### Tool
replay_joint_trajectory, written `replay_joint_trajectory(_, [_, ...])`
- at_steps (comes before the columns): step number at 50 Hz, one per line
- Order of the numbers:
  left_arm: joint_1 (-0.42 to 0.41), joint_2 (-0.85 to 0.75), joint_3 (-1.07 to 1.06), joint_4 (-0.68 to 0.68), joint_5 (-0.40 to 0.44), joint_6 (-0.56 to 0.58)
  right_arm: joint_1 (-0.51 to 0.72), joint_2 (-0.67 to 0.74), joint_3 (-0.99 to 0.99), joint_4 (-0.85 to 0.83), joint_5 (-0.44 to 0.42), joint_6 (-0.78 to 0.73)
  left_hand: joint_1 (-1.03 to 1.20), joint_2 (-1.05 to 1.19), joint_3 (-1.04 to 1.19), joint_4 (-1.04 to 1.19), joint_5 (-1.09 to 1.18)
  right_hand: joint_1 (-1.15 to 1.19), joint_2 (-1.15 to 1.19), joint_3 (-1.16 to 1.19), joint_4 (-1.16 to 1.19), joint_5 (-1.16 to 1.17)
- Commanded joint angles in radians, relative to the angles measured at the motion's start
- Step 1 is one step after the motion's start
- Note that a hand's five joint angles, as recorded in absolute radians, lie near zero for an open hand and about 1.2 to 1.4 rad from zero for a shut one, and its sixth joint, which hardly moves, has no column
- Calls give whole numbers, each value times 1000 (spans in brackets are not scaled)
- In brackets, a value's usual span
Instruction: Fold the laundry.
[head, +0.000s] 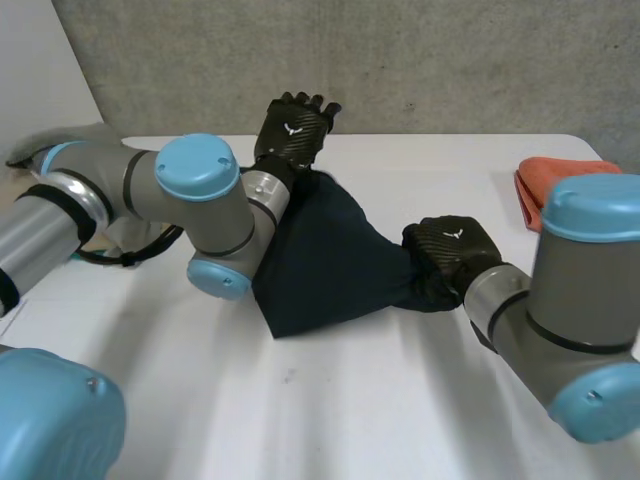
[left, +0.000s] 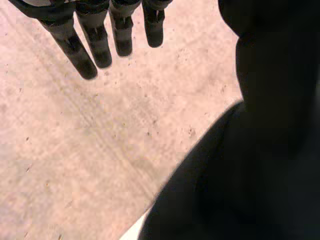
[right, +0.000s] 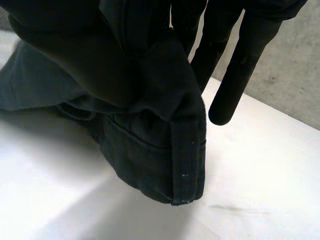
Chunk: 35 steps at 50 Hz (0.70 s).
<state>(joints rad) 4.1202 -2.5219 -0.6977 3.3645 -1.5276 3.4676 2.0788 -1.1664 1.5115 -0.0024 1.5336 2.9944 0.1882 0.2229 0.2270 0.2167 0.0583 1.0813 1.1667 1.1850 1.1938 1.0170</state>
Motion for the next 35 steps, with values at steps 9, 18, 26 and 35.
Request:
replay_joint_trajectory(9, [75, 661, -779, -36, -52, -59, -8, 59, -120, 65, 5, -23, 42, 7, 3, 14, -3, 315, 230, 211, 202, 205])
replay_joint_trajectory(18, [135, 736, -1114, -83, -48, -238, 10, 48, -142, 81, 2, 14, 404, 369, 365, 376, 359, 315, 230, 211, 202, 205])
replay_joint_trajectory(26, [124, 572, -1094, -80, -42, -288, 46, 7, -168, 142, -1, 51, -14, -48, -52, -42, -58, 315, 230, 211, 202, 205])
replay_joint_trajectory(35, [74, 424, -927, -123, -55, -410, 89, -71, -185, 180, -3, 86, -14, -48, -52, -42, -58, 315, 230, 211, 202, 205])
